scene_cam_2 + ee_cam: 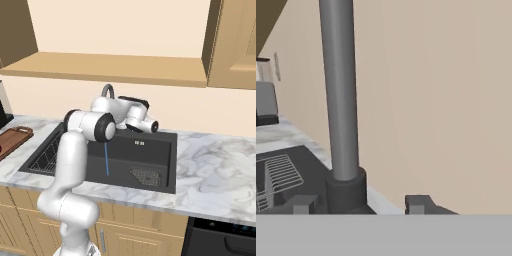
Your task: Pick the pear from the sink and place it on the cutting board to airdry. Then turn off the sink faucet.
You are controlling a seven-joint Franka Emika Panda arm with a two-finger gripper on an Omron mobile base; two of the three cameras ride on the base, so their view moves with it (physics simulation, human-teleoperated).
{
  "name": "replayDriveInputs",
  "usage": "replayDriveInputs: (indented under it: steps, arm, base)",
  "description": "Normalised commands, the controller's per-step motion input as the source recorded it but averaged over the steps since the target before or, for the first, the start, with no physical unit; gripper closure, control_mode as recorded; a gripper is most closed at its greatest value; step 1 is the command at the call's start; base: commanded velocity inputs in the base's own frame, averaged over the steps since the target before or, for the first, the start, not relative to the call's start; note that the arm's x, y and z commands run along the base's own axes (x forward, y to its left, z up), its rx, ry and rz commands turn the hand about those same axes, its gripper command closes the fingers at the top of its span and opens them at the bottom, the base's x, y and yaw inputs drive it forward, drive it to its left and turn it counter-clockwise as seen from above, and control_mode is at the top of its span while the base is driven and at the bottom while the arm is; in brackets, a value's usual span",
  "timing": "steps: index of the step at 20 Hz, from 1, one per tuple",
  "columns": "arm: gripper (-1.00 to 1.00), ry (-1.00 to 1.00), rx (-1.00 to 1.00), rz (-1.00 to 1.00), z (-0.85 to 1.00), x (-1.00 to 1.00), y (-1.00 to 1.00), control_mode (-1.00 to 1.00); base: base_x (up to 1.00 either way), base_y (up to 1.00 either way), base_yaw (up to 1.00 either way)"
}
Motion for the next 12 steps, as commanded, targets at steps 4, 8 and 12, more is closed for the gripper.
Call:
replayDriveInputs:
  steps: [4,8,12]
  arm:
    - [-1.0,0.0,0.0,0.04,-0.5,0.14,-0.35,-1.0]
    - [-1.0,0.0,0.0,0.03,-0.57,0.22,-0.27,-1.0]
    - [-1.0,0.0,0.0,0.04,-0.61,0.21,-0.27,-1.0]
  base:
    - [0.0,0.0,0.0]
    - [0.0,0.0,0.0]
    - [0.0,0.0,0.0]
